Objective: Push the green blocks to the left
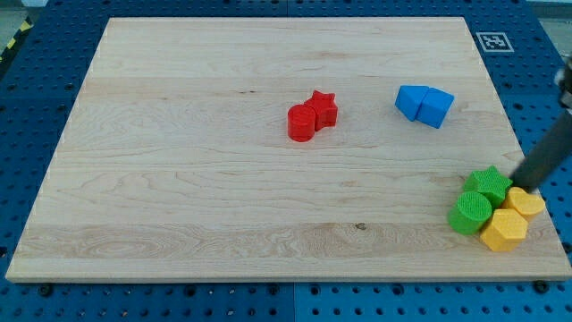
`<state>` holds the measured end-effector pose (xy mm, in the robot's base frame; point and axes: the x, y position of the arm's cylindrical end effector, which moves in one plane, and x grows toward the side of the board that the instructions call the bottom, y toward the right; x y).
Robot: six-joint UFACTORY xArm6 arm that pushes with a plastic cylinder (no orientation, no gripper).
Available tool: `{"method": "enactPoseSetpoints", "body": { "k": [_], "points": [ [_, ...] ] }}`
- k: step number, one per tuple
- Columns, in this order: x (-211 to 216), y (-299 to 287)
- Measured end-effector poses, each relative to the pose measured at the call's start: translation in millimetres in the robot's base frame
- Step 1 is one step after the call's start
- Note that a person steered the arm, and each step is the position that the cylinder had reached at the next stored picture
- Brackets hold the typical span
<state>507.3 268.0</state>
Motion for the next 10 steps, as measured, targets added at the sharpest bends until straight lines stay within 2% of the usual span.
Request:
{"method": "enactPoseSetpoints", "body": {
  "k": [3,4,6,7,10],
  "points": [
    [29,-3],
    [34,-26],
    [22,-65],
    [7,-51],
    [1,-46]
  ]
}}
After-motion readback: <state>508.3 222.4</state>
